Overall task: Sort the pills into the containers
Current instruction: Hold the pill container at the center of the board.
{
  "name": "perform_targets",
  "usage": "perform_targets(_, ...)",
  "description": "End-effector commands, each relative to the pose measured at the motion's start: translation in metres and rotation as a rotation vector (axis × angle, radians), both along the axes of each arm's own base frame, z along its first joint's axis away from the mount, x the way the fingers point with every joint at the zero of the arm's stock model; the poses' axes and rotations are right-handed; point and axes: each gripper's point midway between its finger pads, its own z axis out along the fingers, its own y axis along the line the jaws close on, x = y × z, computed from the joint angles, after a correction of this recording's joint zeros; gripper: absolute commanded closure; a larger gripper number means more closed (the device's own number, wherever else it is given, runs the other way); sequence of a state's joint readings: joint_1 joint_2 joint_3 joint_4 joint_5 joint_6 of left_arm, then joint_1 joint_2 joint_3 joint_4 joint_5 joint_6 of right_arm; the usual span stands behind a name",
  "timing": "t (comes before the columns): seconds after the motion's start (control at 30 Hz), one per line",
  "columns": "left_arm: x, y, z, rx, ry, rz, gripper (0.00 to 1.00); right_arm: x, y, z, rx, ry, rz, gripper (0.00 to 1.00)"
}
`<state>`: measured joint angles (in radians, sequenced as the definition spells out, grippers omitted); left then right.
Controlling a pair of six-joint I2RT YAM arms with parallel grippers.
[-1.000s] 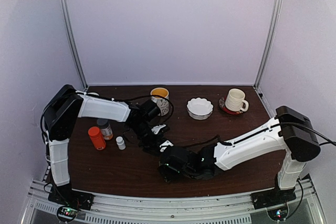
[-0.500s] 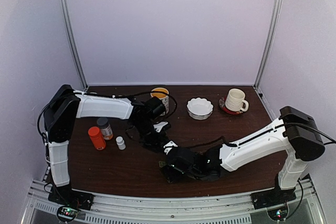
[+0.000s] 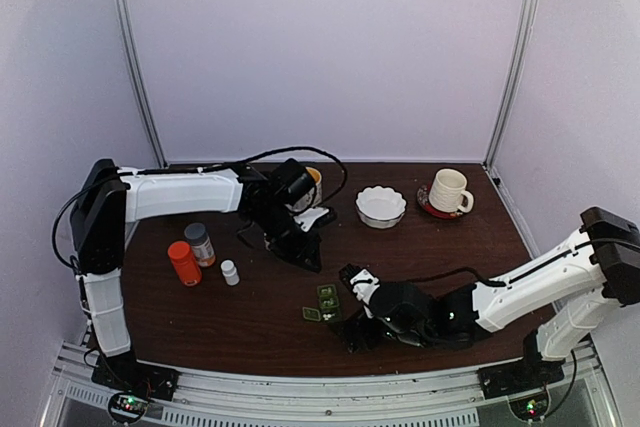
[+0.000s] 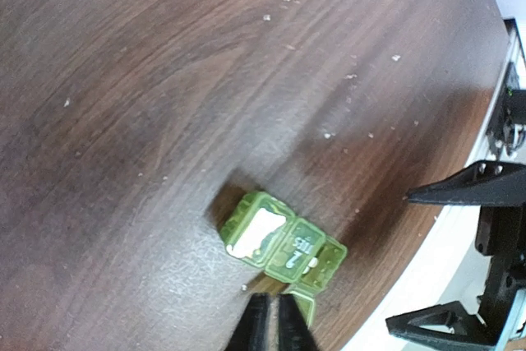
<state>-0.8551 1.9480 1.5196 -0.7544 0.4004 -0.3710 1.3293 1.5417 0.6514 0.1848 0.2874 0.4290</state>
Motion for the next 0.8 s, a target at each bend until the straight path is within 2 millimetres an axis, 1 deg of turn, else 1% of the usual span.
perform_targets(0.0,-0.006,-0.021,0.017,-0.094,-0.03,-0.122,0.98,0.002,0.014,0.024,0.104,-0.027,0.014,0.01)
perform_targets(0.03,-0.01,-0.025,0.017,-0.109,-0.023,-0.148,1.0,0.001,0.015,0.023,0.101,-0.024,0.013,0.01)
perform_targets(0.13,-0.023,-0.033,0.014,-0.146,0.006,-0.226,1.0,0.002,0.02,0.022,0.107,-0.015,0.01,0.01)
perform_targets(0.3,-0.032,-0.036,-0.004,-0.157,0.042,-0.297,1.0,0.001,0.031,0.019,0.093,0.002,0.03,0.02)
perform_targets(0.37,-0.036,-0.04,-0.007,-0.187,0.059,-0.328,1.0,0.002,0.036,0.018,0.08,0.002,0.029,0.02)
perform_targets(0.47,-0.044,-0.047,-0.007,-0.258,0.092,-0.383,1.0,0.004,0.042,0.018,0.072,0.001,0.029,0.01)
perform_targets(0.63,-0.044,-0.046,-0.017,-0.28,0.144,-0.389,1.0,0.006,0.05,0.011,0.034,0.011,0.029,0.01)
perform_targets(0.77,-0.044,-0.041,-0.036,-0.251,0.178,-0.375,1.0,0.009,0.053,0.007,0.001,0.007,0.021,0.01)
